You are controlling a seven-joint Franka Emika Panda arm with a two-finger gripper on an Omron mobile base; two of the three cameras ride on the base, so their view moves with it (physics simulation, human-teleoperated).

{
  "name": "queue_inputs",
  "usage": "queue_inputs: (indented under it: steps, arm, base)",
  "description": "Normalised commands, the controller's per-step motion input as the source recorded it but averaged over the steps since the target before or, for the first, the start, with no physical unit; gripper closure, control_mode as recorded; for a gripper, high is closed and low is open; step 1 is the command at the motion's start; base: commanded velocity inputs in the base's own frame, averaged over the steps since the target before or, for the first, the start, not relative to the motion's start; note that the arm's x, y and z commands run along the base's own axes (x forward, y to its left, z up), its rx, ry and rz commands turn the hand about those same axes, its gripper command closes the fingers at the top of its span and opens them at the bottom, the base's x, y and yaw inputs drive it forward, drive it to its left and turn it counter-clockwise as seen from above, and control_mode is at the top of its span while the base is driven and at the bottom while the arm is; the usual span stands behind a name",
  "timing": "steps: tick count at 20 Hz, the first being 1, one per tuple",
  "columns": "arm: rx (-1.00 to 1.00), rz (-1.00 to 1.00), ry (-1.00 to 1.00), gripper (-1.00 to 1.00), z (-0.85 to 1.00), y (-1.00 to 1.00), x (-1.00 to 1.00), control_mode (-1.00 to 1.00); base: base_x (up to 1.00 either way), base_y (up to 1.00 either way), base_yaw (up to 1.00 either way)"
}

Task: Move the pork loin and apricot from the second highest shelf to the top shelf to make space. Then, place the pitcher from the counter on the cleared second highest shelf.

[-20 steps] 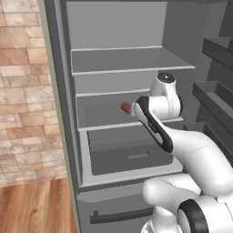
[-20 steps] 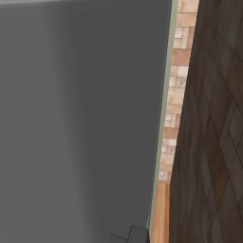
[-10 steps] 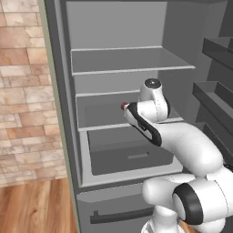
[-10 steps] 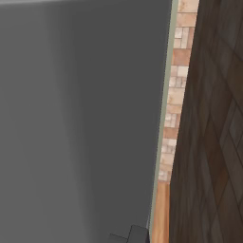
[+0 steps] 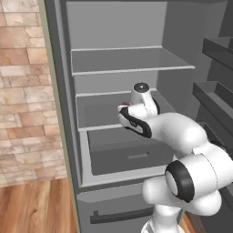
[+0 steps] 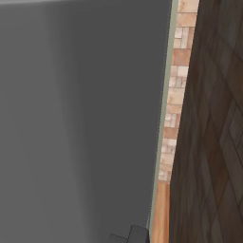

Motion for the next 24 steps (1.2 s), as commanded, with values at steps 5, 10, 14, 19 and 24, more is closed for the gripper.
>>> queue_inputs:
  steps: [5, 10, 14, 19, 24]
  arm:
    - [0.00, -0.04, 0.00, -1.00, -0.17, 0.14, 0.43, -1.00]
    - [0.00, -0.03, 0.00, -1.00, -0.21, 0.07, 0.40, -1.00]
    - [0.00, -0.01, -0.01, -1.00, -0.18, 0.01, 0.40, -1.00]
    - [0.00, 0.00, -0.02, -1.00, -0.14, 0.00, 0.44, -1.00]
    - [0.00, 0.00, 0.00, -1.00, -0.08, 0.00, 0.46, -1.00]
  base:
    - [0.00, 0.00, 0.00]
    - [0.00, 0.00, 0.00]
    - [0.00, 0.00, 0.00]
    - [0.00, 0.00, 0.00]
    - [0.00, 0.00, 0.00]
